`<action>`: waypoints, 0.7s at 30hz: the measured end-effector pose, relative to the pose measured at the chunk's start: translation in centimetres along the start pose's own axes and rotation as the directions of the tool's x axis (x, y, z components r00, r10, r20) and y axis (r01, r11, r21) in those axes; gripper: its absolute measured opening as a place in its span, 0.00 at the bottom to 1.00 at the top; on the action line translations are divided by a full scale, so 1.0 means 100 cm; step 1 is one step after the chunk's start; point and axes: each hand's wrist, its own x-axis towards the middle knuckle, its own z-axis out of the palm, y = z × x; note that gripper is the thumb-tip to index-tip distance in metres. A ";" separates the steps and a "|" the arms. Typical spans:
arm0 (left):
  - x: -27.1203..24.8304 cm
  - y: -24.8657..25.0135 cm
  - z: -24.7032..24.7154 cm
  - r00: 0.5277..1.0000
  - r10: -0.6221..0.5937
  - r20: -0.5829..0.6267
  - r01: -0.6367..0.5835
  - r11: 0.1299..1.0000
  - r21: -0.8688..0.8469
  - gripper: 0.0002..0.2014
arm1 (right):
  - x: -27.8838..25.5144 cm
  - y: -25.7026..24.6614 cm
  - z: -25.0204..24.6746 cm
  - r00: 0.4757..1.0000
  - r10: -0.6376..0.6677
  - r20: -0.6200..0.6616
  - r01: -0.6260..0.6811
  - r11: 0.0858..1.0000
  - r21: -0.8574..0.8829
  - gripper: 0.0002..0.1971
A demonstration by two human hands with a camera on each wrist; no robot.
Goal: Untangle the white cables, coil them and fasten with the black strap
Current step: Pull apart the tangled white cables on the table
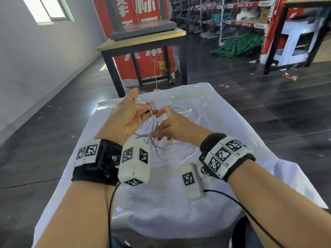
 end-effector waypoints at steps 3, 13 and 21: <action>0.001 -0.007 0.005 0.999 0.040 -0.008 -0.039 0.994 0.098 0.33 | 0.000 0.000 0.001 0.999 0.015 0.030 -0.010 0.985 -0.172 0.17; -0.001 -0.012 0.015 0.985 0.127 0.117 -0.163 0.908 0.385 0.19 | 0.004 0.006 0.007 0.995 -0.068 -0.080 0.039 0.946 -0.323 0.25; -0.005 0.008 -0.011 0.951 0.308 0.022 -0.255 0.742 0.621 0.09 | 0.004 0.011 -0.016 0.951 -0.023 -0.310 0.058 0.993 0.105 0.08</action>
